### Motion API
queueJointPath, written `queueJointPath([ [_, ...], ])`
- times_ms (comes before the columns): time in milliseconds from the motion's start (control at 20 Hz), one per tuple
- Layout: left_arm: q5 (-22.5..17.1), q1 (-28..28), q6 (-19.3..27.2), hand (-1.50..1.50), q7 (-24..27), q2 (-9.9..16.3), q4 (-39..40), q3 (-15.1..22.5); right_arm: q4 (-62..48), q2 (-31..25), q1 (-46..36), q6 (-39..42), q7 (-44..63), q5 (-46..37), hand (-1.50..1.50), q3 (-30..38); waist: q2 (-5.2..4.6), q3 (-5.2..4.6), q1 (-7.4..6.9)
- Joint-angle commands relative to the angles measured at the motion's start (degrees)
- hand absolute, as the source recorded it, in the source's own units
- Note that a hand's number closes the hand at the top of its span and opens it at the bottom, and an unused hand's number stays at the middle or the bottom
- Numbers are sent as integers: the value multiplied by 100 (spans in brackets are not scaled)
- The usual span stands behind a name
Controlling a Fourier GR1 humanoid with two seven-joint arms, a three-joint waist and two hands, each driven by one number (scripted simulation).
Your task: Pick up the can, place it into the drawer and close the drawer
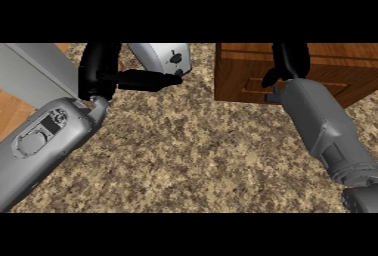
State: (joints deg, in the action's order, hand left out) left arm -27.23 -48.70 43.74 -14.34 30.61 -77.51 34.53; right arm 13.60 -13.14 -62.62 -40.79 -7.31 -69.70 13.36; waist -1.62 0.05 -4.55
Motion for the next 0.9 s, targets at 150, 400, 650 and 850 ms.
queueJointPath([
  [150, 105, 195, -2, -150, 54, 30, -112, -37, 225, 293, -338, -32, -900, 943, -150, 755, -27, 26, -69],
  [400, 59, 379, -112, -150, 100, 208, -287, -167, 314, 539, -468, 273, -1292, 1634, -150, 1353, 8, 26, -80],
  [650, 126, 639, 45, -150, 179, 39, -324, -164, 429, 738, -435, 615, -1968, 2288, -150, 1854, 39, 17, 81],
  [850, 128, 791, 55, -150, 71, 193, -447, -237, 486, 614, -784, 1455, -1918, 2990, -150, 2419, 120, 13, 166],
])
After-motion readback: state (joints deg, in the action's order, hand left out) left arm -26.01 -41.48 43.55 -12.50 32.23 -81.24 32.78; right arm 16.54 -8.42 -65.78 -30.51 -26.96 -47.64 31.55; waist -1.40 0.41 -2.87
